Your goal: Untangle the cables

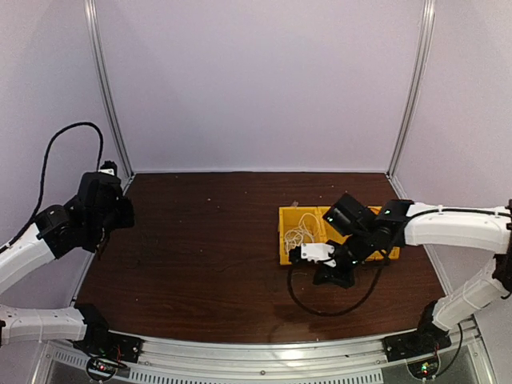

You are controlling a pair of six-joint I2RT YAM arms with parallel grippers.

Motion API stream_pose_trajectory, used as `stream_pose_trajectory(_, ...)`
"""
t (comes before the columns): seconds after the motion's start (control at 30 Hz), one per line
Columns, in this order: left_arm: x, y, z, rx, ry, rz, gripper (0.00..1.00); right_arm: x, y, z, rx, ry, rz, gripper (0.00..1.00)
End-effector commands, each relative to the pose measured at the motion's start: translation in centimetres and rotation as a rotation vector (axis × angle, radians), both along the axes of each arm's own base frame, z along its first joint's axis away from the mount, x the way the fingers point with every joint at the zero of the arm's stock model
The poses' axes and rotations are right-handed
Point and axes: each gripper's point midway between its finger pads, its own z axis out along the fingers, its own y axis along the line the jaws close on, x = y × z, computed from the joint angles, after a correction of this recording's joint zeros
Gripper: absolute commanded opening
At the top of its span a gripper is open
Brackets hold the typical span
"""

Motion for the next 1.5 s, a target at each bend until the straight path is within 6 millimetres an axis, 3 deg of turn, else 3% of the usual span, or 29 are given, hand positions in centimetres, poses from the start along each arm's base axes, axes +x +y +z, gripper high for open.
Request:
stream_pose_trajectory(0.0,1.9,-1.7,-2.9,-0.083,0.001,-0.050,0.18,-1.0,-7.3,2.6,-0.057,-0.095,0.025,0.00)
stream_pose_trajectory(0.1,3.3,-4.3,-5.3,-0.105,0.068,-0.160,0.50,1.0,-10.8,3.8,-0.093,-0.179,-0.048,0.00)
stream_pose_trajectory(0.27,3.4,-8.3,-9.1,-0.134,0.218,-0.345,0.70,1.8,-15.0,4.4,-0.168,-0.199,-0.093,0.00)
stream_pose_trajectory(0.3,3.2,-8.3,-9.6,-0.133,0.230,-0.350,0.71,1.7,-15.5,4.5,-0.180,-0.205,-0.086,0.11)
stream_pose_trajectory(0.37,2.7,-7.8,-10.8,-0.130,0.252,-0.330,0.73,1.7,-14.9,5.5,-0.143,-0.220,-0.068,0.49)
stream_pose_trajectory(0.4,2.6,-7.2,-11.4,-0.129,0.264,-0.304,0.73,1.9,-14.1,6.4,-0.100,-0.227,-0.057,0.58)
stream_pose_trajectory(0.5,2.7,-5.5,-13.2,-0.164,0.313,-0.227,0.69,3.2,-10.4,9.4,0.045,-0.228,-0.041,0.71)
stream_pose_trajectory(0.63,3.2,-5.2,-14.4,-0.223,0.343,-0.185,0.63,5.3,-4.1,11.5,0.167,-0.255,-0.012,0.72)
stream_pose_trajectory(0.73,3.7,-4.4,-15.8,-0.268,0.373,-0.145,0.58,6.5,1.6,12.5,0.286,-0.310,-0.003,0.72)
stream_pose_trajectory(0.87,4.4,-3.0,-16.8,-0.337,0.372,-0.110,0.51,7.4,9.4,12.3,0.427,-0.313,0.004,0.70)
stream_pose_trajectory(0.97,4.3,-2.3,-17.2,-0.336,0.393,-0.087,0.52,7.5,14.8,10.6,0.482,-0.252,0.023,0.68)
stream_pose_trajectory(1.07,3.6,-1.3,-17.0,-0.323,0.406,-0.059,0.53,7.3,20.3,7.3,0.456,-0.198,0.072,0.66)
stream_pose_trajectory(1.17,2.4,-0.5,-17.0,-0.325,0.415,-0.046,0.60,7.1,24.5,5.1,0.453,-0.154,0.100,0.67)
stream_pose_trajectory(1.3,1.0,0.2,-18.1,-0.337,0.457,-0.025,0.63,6.5,28.8,2.3,0.445,-0.081,0.135,0.70)
stream_pose_trajectory(1.47,0.8,-0.5,-19.8,-0.391,0.507,-0.023,0.51,7.0,32.2,-0.1,0.459,-0.052,0.111,0.73)
